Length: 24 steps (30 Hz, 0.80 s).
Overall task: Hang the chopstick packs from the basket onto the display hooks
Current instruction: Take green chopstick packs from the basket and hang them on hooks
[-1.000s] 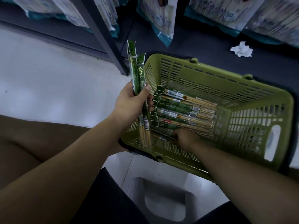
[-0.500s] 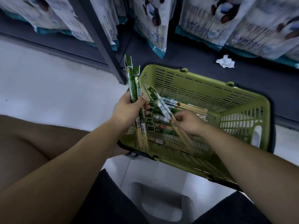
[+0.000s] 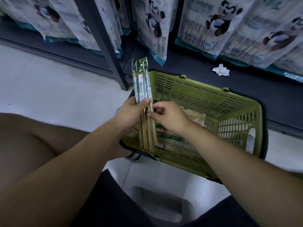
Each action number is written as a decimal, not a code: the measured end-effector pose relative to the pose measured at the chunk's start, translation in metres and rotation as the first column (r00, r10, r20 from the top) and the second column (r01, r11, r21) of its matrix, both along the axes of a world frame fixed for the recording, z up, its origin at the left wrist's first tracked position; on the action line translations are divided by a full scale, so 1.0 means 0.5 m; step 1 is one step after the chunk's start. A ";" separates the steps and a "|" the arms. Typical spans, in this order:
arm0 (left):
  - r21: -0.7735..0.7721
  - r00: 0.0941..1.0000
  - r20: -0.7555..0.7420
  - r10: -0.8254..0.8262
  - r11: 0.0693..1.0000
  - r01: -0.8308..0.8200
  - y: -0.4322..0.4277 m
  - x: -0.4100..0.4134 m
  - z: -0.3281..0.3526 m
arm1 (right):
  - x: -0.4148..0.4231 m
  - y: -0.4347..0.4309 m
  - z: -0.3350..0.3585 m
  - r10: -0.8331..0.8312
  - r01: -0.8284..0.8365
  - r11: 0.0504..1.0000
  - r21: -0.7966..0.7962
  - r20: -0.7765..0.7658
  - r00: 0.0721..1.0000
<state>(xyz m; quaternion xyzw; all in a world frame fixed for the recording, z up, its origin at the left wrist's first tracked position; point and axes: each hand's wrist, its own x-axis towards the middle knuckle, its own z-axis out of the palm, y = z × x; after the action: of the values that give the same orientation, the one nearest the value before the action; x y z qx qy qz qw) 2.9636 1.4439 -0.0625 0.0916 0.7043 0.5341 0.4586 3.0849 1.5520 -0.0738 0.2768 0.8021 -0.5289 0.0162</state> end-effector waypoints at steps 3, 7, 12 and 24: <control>-0.051 0.994 -0.095 -0.055 0.997 0.050 0.001 -0.006 -0.001 | 0.002 0.004 -0.013 -0.064 0.064 0.995 -0.080 -0.004 0.998; 0.000 0.995 -0.077 -0.060 0.998 0.061 0.006 0.000 -0.002 | -0.002 -0.005 -0.032 -0.169 0.167 0.982 -0.087 -0.019 0.985; -0.011 0.992 -0.122 0.022 1.000 -0.023 0.007 -0.011 -0.002 | 0.012 -0.006 -0.079 -0.251 0.244 0.942 -0.229 -0.002 0.968; -0.043 0.992 -0.123 0.037 0.998 -0.042 0.007 -0.017 -0.017 | 0.167 -0.004 -0.285 0.204 -0.356 0.928 0.113 0.646 0.736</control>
<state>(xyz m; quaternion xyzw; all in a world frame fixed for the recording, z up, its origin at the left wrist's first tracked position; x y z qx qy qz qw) 2.9550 1.4472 -0.0711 0.0999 0.7446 0.5204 0.4059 3.1684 1.5500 -0.2164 0.3109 0.8391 -0.3026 0.3282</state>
